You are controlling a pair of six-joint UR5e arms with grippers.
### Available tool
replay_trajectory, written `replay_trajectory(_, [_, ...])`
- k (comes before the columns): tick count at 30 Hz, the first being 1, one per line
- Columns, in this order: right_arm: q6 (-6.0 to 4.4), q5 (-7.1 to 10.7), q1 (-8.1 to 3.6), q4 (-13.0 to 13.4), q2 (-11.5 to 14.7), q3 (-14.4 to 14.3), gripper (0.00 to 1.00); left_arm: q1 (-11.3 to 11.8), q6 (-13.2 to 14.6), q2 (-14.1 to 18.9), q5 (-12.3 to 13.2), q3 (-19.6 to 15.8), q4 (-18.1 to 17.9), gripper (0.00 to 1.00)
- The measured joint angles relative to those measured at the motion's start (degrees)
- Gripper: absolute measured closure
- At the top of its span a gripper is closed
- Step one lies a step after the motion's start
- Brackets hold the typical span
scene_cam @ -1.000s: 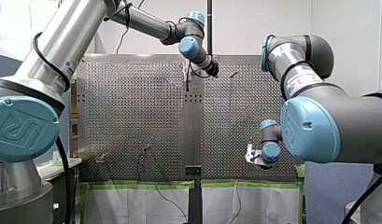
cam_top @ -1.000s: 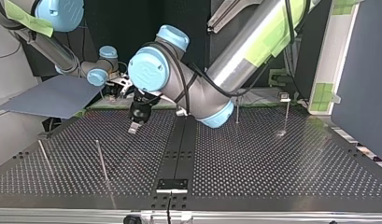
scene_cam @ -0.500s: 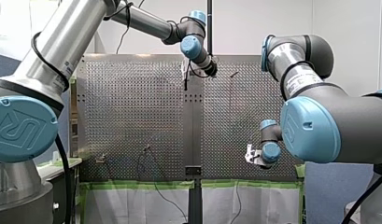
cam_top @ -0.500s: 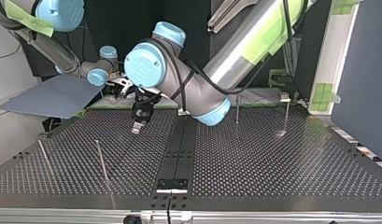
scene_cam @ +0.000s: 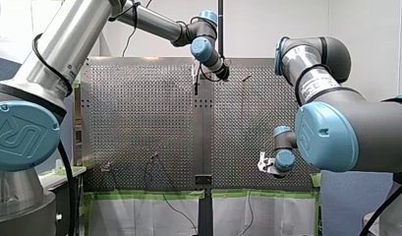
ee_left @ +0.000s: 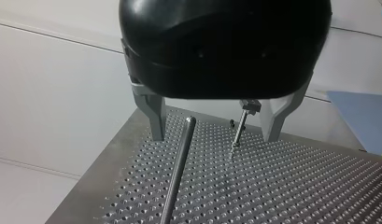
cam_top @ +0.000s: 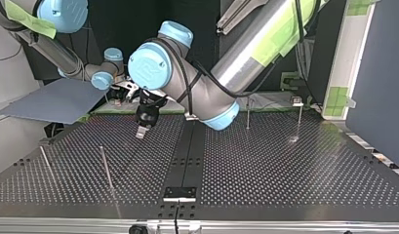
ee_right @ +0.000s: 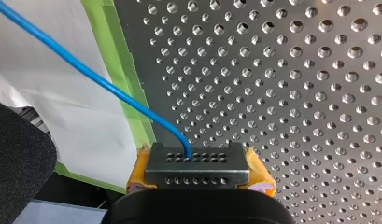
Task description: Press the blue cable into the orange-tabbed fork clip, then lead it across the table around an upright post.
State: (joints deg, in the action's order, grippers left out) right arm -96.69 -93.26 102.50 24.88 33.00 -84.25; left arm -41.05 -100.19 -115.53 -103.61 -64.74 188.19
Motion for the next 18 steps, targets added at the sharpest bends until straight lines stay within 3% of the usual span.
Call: replay_trajectory(18, [0.06,0.0,-0.02,0.0,0.01,0.01,1.0,-0.15,0.0,0.01,-6.83,-0.01,0.08,0.0])
